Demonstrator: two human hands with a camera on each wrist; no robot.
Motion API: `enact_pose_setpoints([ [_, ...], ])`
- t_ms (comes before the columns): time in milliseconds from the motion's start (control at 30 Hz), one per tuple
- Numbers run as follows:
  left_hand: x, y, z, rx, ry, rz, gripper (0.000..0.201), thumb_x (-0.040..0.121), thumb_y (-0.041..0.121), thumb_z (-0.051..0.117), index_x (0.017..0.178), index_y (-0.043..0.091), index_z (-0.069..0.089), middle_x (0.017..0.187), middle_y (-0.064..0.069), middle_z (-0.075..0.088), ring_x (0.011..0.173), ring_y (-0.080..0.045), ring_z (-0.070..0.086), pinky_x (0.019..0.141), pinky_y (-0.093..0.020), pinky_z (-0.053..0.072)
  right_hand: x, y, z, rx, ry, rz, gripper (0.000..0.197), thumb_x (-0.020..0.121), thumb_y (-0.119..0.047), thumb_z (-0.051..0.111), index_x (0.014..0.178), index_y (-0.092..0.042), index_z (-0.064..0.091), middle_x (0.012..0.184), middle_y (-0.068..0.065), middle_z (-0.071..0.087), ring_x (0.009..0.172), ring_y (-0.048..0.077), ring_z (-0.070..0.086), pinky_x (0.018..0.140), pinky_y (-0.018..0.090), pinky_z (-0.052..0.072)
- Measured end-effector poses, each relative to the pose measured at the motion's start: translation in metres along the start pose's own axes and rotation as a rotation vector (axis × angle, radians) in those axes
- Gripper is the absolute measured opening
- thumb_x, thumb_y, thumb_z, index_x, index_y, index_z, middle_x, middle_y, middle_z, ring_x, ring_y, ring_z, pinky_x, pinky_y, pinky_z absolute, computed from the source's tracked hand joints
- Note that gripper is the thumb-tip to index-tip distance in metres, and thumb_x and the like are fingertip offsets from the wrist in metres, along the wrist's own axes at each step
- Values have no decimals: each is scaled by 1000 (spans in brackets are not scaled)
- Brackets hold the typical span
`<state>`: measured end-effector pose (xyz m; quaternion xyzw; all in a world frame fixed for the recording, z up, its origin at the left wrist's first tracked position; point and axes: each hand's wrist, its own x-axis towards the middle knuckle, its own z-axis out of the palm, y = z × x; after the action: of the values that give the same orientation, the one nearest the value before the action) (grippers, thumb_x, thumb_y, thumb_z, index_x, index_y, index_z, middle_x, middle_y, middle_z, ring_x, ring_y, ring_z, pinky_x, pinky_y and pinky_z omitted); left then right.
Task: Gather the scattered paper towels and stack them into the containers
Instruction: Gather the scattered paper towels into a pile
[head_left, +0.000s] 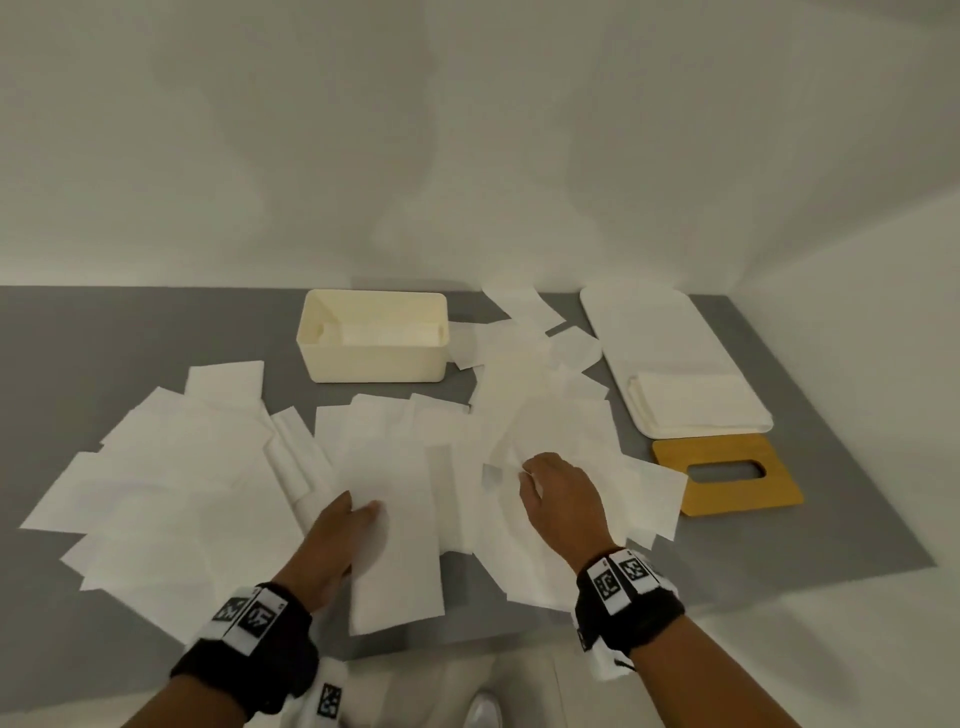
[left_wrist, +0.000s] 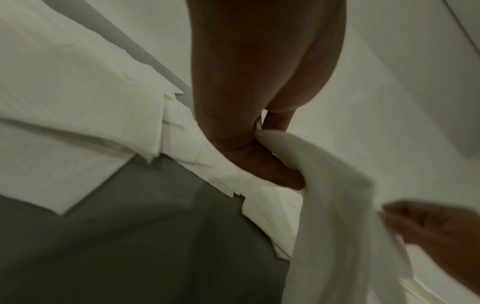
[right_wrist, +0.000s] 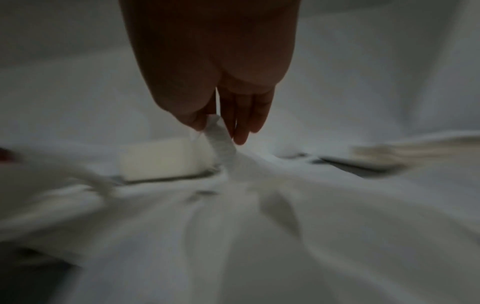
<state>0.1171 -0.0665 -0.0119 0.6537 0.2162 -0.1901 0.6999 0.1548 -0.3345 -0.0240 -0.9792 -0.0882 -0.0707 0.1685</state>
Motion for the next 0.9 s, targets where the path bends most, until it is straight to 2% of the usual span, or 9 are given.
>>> enact_pose_setpoints([
  [67,7,-6,2,2,-19,-26,23,100,19,47,117,8,58,116,-16,67,107,-35,63,99,-55,48,-6,-30,-5,62,-46,-138,16,91,-20,52,88,-10,64,83,1,63,68,20,59,62,29,44],
  [200,13,-10,7,-34,-24,-55,31,97,33,52,118,11,59,117,-16,67,108,-35,63,96,-56,50,-20,-76,1,66,-106,-346,18,89,-26,47,81,-16,59,79,-4,59,58,15,54,53,22,34],
  [267,12,-8,7,-63,-8,-75,30,100,32,47,117,10,60,115,-15,68,107,-34,64,97,-53,49,-27,-89,8,79,-124,-402,19,89,-26,47,78,-17,59,84,-5,61,59,14,55,52,22,38],
  [367,8,-5,5,-80,13,-111,32,101,32,46,115,8,62,114,-17,68,105,-35,65,98,-53,49,-36,-101,14,102,-120,-454,23,88,-28,47,83,-17,66,103,-3,70,69,12,65,59,20,51],
  [533,3,-1,3,-120,-20,-153,24,100,20,48,107,2,64,107,-19,69,94,-31,65,89,-44,52,-47,-113,20,60,-174,-575,28,88,-29,45,99,-17,68,116,-1,68,87,11,68,75,21,56],
  [633,2,0,1,-45,-51,-139,23,97,20,54,102,1,65,108,-24,67,91,-33,64,91,-46,51,-50,-115,20,56,-222,-629,24,89,-29,45,99,-19,65,122,0,64,95,15,67,78,26,57],
  [700,4,0,0,-18,-55,-135,31,98,29,52,106,2,64,110,-22,68,98,-35,65,94,-47,51,-52,-116,21,68,-269,-653,22,92,-28,43,101,-19,61,129,1,59,101,18,64,79,30,57],
  [833,9,-3,0,-253,-110,-219,56,94,60,40,116,14,63,116,-16,69,111,-34,64,98,-47,50,-54,-115,24,65,-282,-655,24,93,-26,42,99,-17,63,131,2,59,105,20,63,82,32,56],
  [900,9,-1,1,-218,-161,-200,52,92,56,48,117,13,63,116,-15,70,110,-33,65,100,-47,49,-54,-115,22,63,-281,-692,23,93,-26,44,99,-17,64,130,2,59,106,19,62,81,33,56],
])
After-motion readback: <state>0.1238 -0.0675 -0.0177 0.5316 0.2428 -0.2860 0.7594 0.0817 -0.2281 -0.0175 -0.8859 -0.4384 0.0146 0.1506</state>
